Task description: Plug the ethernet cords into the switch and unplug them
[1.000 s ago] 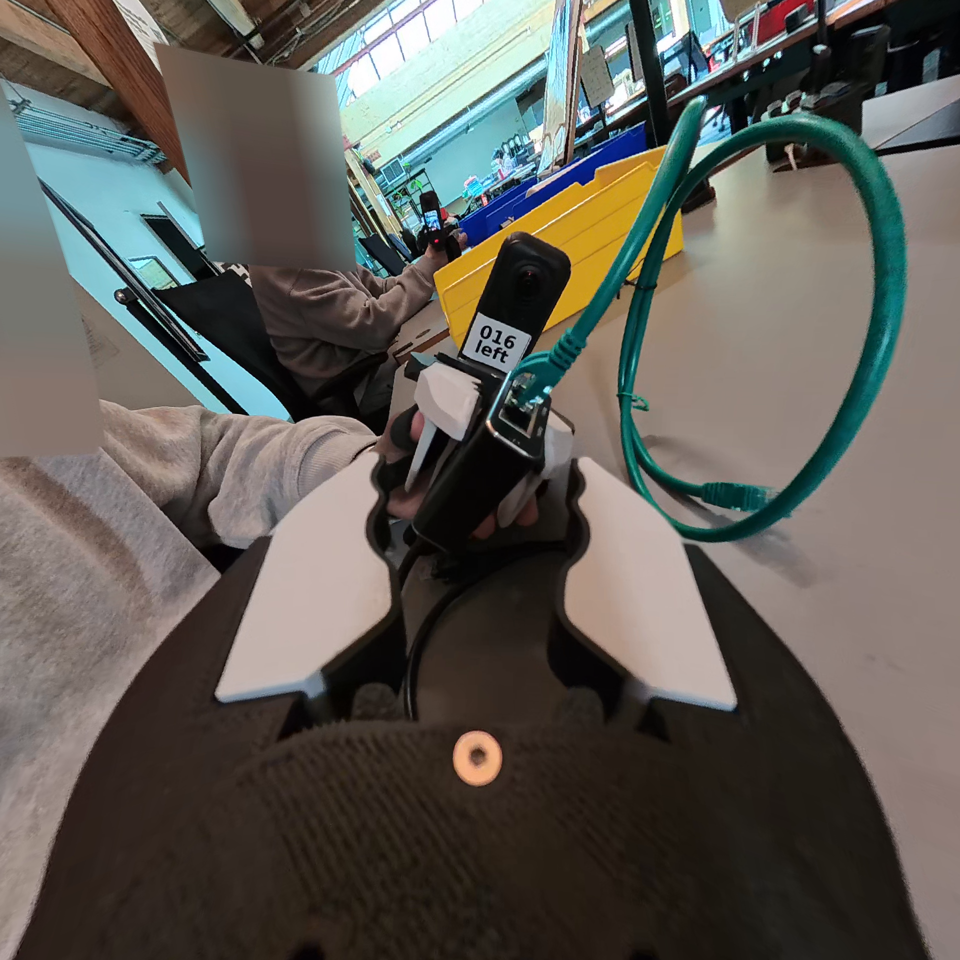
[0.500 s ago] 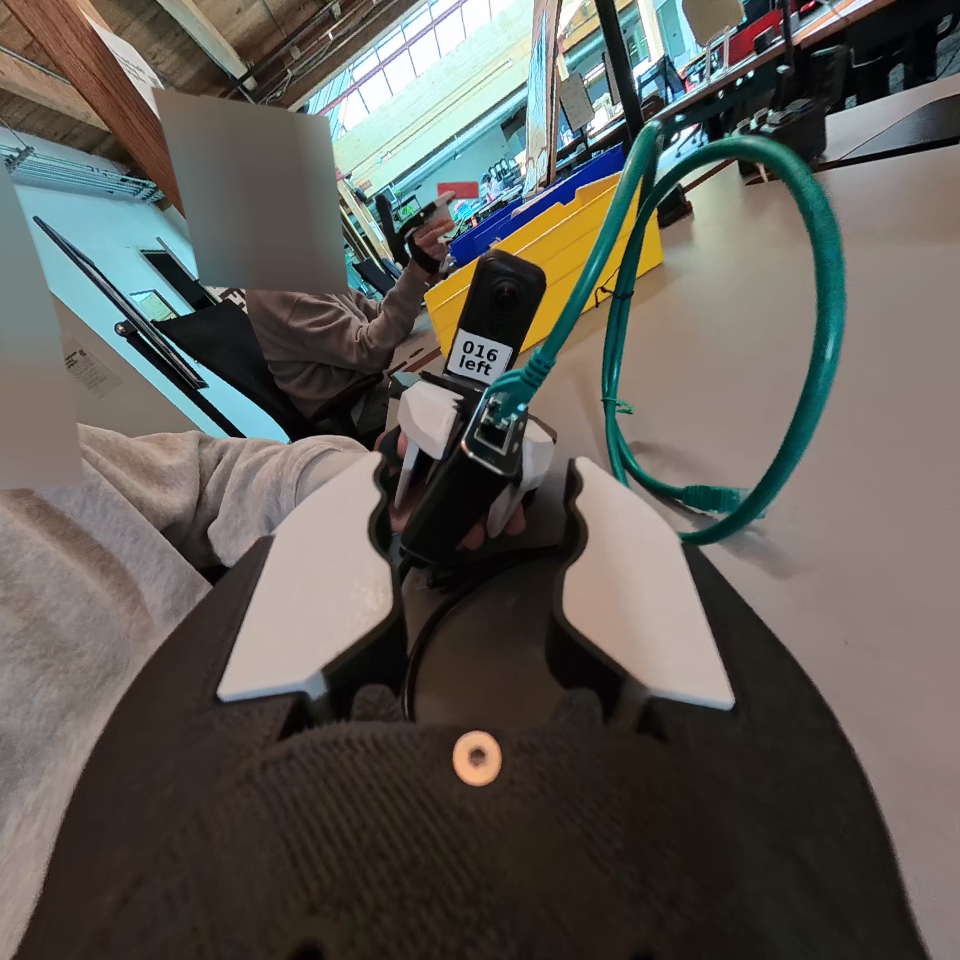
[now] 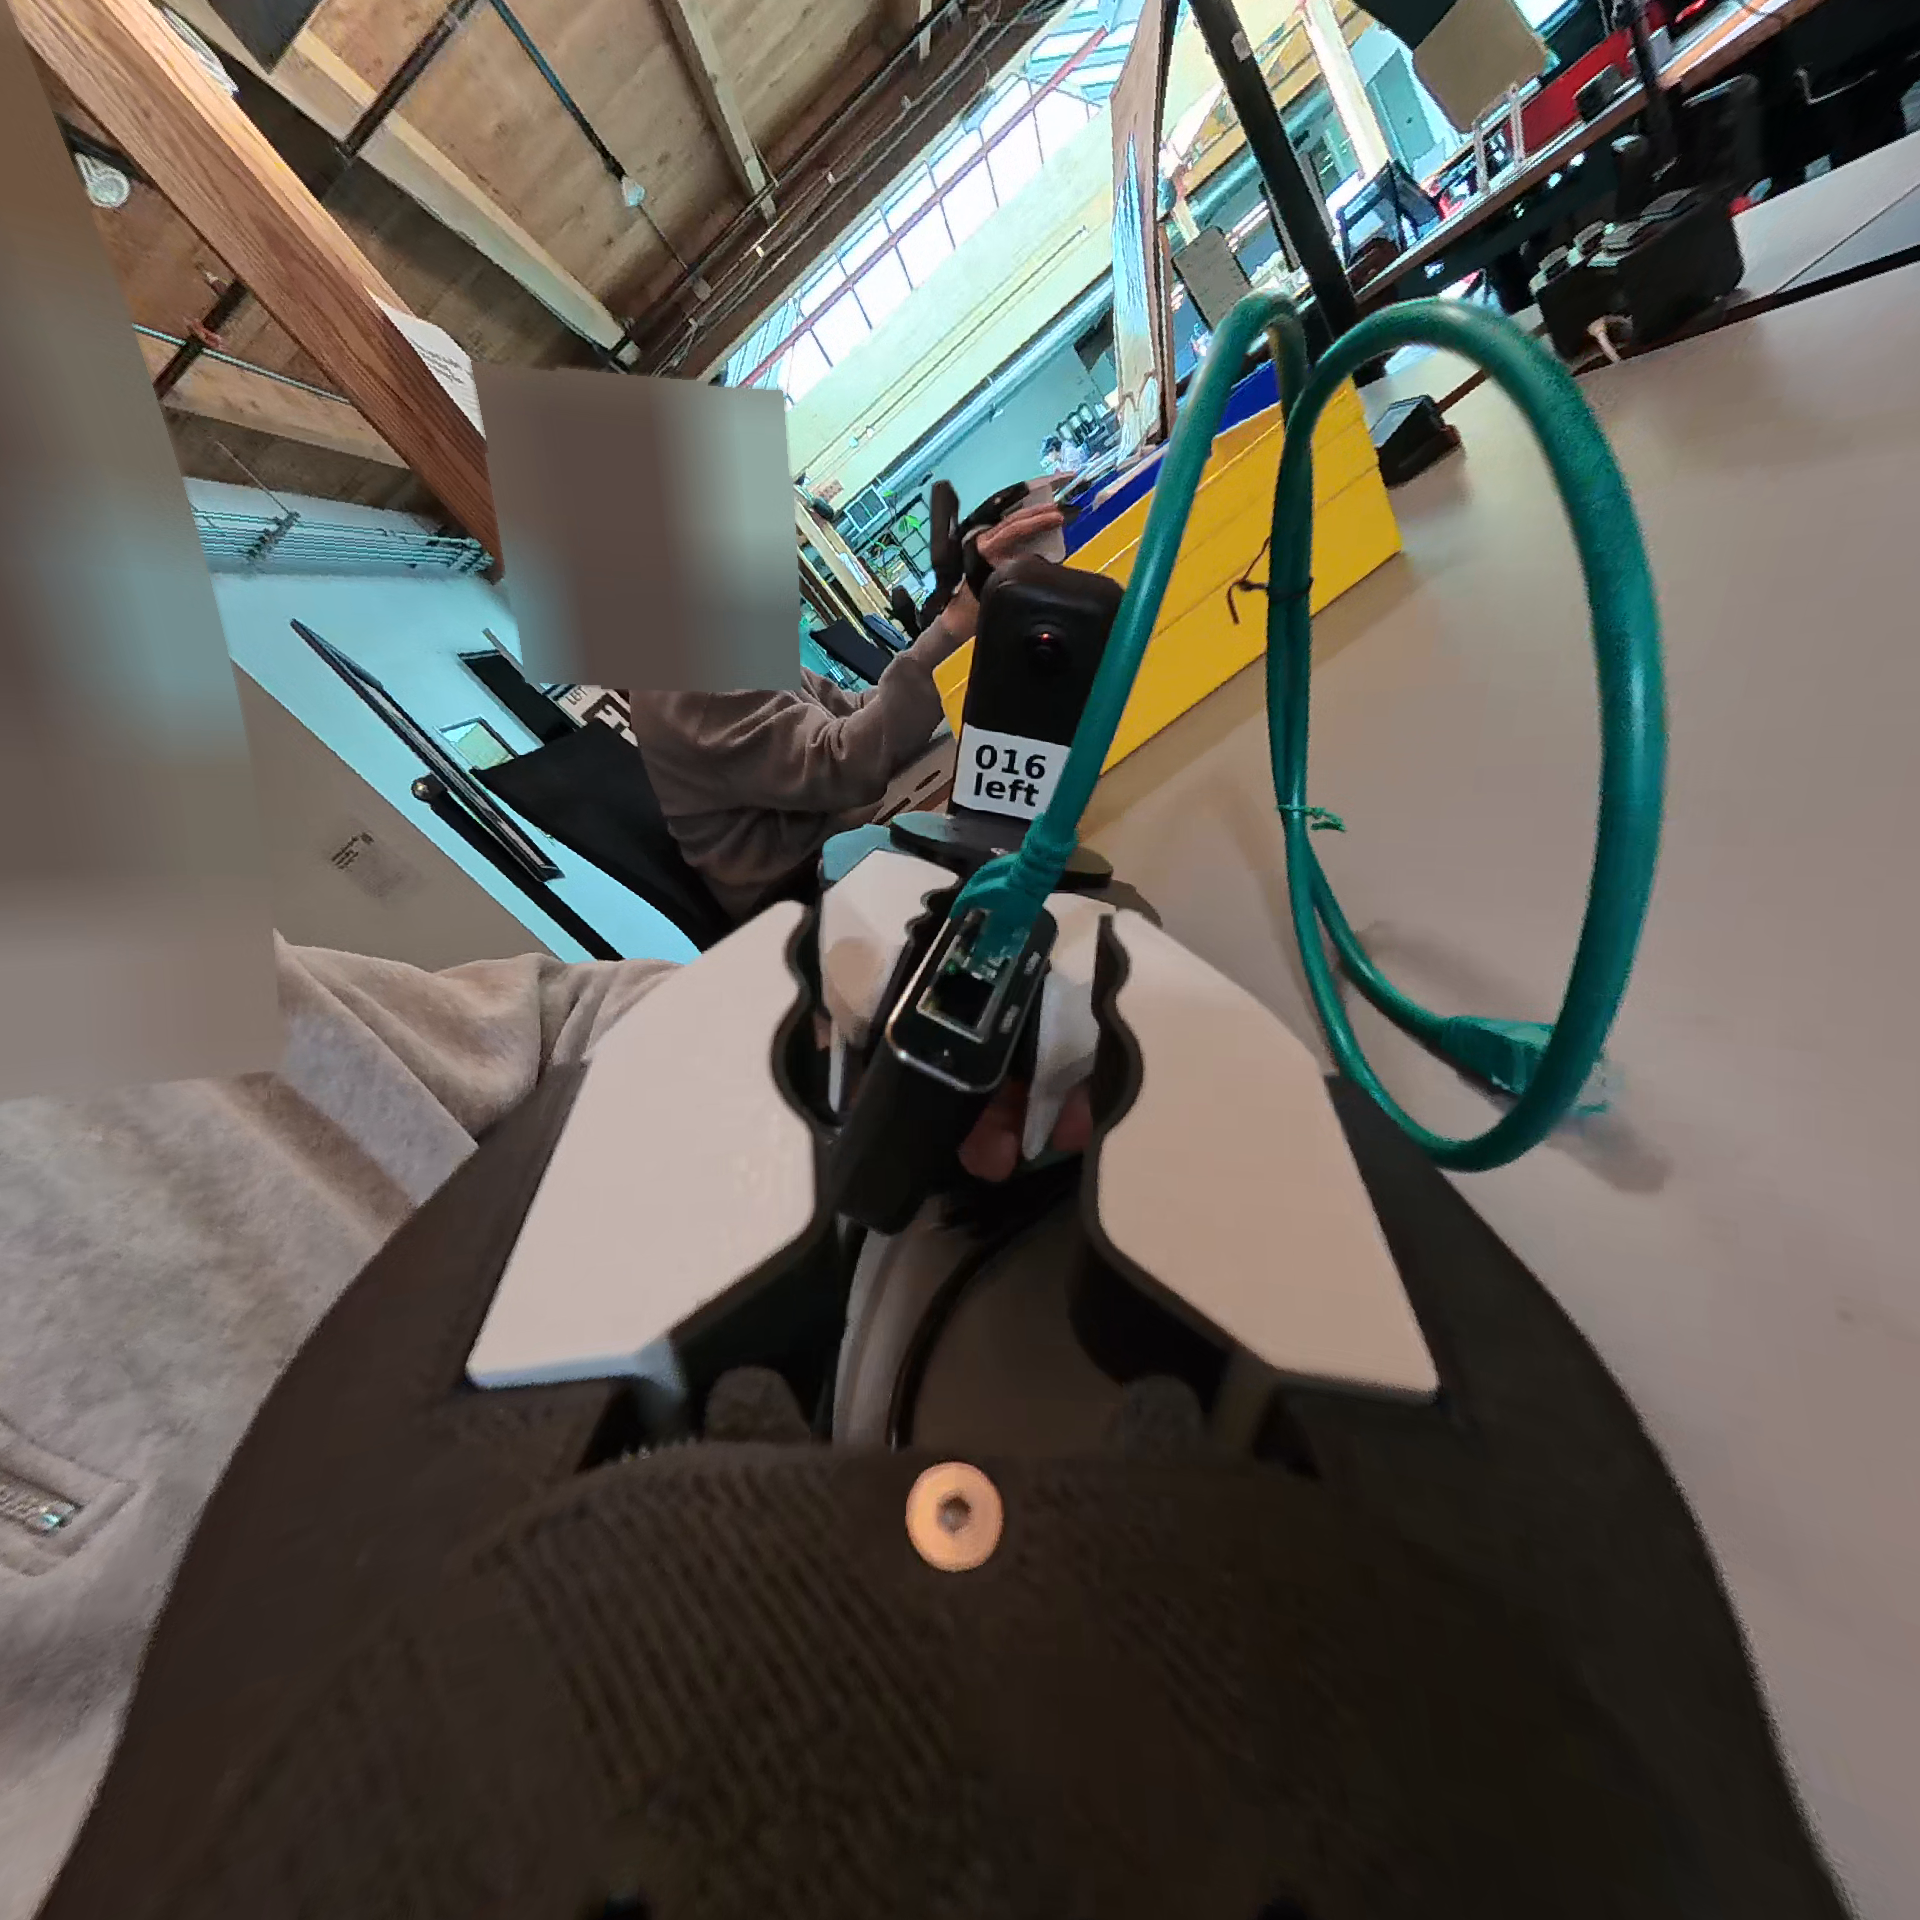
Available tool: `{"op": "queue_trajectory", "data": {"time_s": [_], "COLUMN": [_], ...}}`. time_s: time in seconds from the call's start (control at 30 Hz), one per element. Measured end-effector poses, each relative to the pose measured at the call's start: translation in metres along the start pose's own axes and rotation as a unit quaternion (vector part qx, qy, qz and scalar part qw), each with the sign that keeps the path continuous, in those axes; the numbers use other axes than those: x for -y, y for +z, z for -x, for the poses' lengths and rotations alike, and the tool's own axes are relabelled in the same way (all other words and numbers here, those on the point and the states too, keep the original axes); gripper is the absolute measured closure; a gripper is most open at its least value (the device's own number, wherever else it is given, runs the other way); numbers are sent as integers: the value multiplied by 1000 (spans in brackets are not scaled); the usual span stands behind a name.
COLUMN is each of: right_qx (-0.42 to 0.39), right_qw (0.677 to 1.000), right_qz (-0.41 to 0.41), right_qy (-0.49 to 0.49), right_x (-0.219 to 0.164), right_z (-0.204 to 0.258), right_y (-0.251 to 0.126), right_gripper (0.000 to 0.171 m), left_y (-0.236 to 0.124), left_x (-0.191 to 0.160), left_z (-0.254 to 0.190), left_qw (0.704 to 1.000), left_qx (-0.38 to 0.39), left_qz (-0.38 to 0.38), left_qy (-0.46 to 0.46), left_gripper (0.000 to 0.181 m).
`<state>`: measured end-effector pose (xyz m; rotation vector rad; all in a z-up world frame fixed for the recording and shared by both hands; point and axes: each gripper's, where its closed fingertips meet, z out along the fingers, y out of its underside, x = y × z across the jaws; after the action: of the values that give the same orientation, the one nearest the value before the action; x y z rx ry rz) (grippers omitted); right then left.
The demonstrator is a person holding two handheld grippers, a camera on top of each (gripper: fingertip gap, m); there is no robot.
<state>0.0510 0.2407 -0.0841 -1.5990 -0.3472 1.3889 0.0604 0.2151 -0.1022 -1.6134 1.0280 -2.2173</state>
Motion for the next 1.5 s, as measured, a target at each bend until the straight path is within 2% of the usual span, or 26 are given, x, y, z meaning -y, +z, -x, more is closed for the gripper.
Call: {"op": "queue_trajectory", "data": {"time_s": [0.4,0.63,0.83,0.9,0.97,1.03,1.1,1.23,1.33,1.4,1.5], "right_qx": [-15,-15,-57,-86,-114,-139,-165,-177,-153,-132,-120], "right_qw": [1000,999,993,985,972,954,938,931,931,933,937], "right_qz": [0,-13,-101,-149,-199,-251,-286,-305,-317,-320,-309], "right_qy": [14,28,12,19,45,82,105,100,93,101,115], "right_x": [-1,4,39,51,60,65,66,69,71,67,57], "right_z": [-6,-8,-22,-32,-43,-54,-63,-58,-40,-28,-20], "right_y": [4,-2,-32,-48,-65,-81,-94,-94,-80,-67,-51], "right_gripper": [151,154,154,155,155,155,155,156,156,155,156], "left_y": [4,3,-11,-22,-39,-48,-42,-5,26,39,49], "left_x": [-5,-4,21,35,58,71,69,38,7,-10,-28], "left_z": [-2,-2,1,-5,-17,-39,-54,-63,-49,-37,-29], "left_qw": [1000,1000,997,991,970,954,956,979,984,977,974], "left_qx": [-5,-6,0,9,41,48,42,-4,-22,-30,-16], "left_qz": [17,12,-76,-125,-200,-232,-219,-180,-173,-173,-169], "left_qy": [-1,-2,9,49,128,183,190,93,-33,-122,-150], "left_gripper": [154,151,136,131,123,127,138,154,147,138,136]}}
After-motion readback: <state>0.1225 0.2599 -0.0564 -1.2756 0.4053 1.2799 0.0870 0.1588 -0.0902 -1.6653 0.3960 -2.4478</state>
